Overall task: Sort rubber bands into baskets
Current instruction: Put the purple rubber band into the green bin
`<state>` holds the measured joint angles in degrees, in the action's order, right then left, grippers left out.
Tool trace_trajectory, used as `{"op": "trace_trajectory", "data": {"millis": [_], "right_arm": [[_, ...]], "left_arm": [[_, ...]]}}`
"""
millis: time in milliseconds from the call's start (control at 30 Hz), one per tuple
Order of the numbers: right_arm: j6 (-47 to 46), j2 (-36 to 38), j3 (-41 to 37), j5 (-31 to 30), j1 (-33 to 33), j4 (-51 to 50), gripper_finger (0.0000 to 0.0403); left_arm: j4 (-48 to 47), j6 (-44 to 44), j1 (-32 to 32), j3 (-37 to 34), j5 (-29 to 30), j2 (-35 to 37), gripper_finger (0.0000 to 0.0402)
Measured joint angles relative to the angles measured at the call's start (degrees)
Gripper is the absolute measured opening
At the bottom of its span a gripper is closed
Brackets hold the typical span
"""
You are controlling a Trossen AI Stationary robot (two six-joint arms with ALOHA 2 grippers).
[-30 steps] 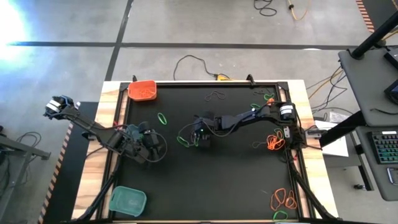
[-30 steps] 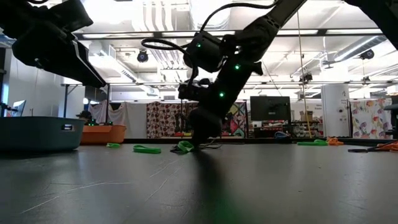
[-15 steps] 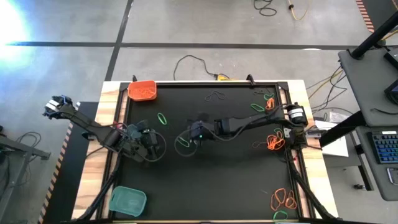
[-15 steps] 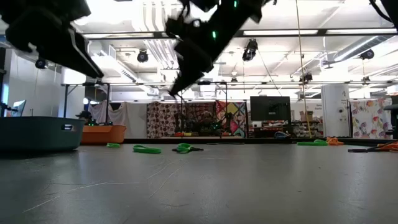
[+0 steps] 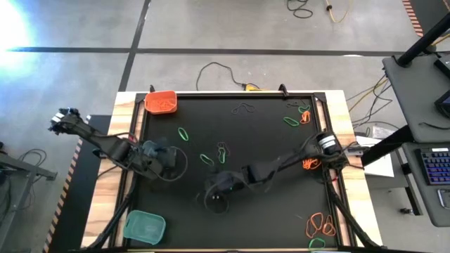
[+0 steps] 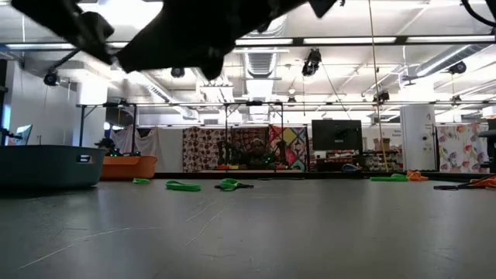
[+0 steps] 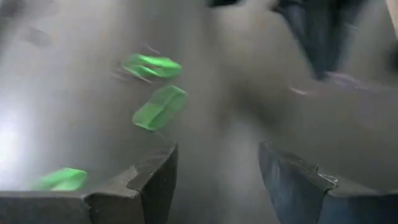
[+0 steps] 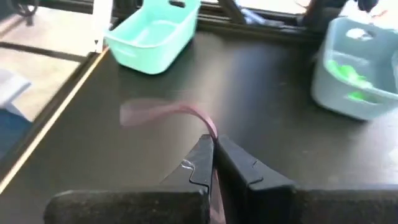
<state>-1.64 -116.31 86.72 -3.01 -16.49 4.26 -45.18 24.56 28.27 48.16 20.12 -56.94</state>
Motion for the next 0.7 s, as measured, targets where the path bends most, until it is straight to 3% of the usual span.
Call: {"op": "trace_trajectory", "data": {"millis": [67, 200, 300, 433, 700], "right_arm": [[-2.11, -2.55, 0.00, -0.14, -1.08, 3.29, 0.0009], [-8.18, -7.84, 0.01, -0.53, -2.76, 11.35, 0.0009], [-11.66, -11.55, 1.61, -1.20, -3.95, 11.00, 0.0010], [-15.45, -14.97, 5.19, -4.94, -5.70, 5.69, 0.0031], [-20.69, -17.63, 18.63, -9.62, -8.41, -16.45, 0.0134]], "left_arm": [[1.66, 1.45, 0.58, -1.52, -3.82, -0.97, 0.0207], [11.62, 4.39, 2.45, -5.65, -4.21, -3.04, 0.0207], [17.60, 4.48, 4.66, -7.58, -4.20, -5.00, 0.0207], [24.33, 4.48, 7.51, -9.02, -2.59, -8.46, 0.0207], [35.98, 4.72, 12.47, -9.13, -0.76, -18.91, 0.0207]]}}
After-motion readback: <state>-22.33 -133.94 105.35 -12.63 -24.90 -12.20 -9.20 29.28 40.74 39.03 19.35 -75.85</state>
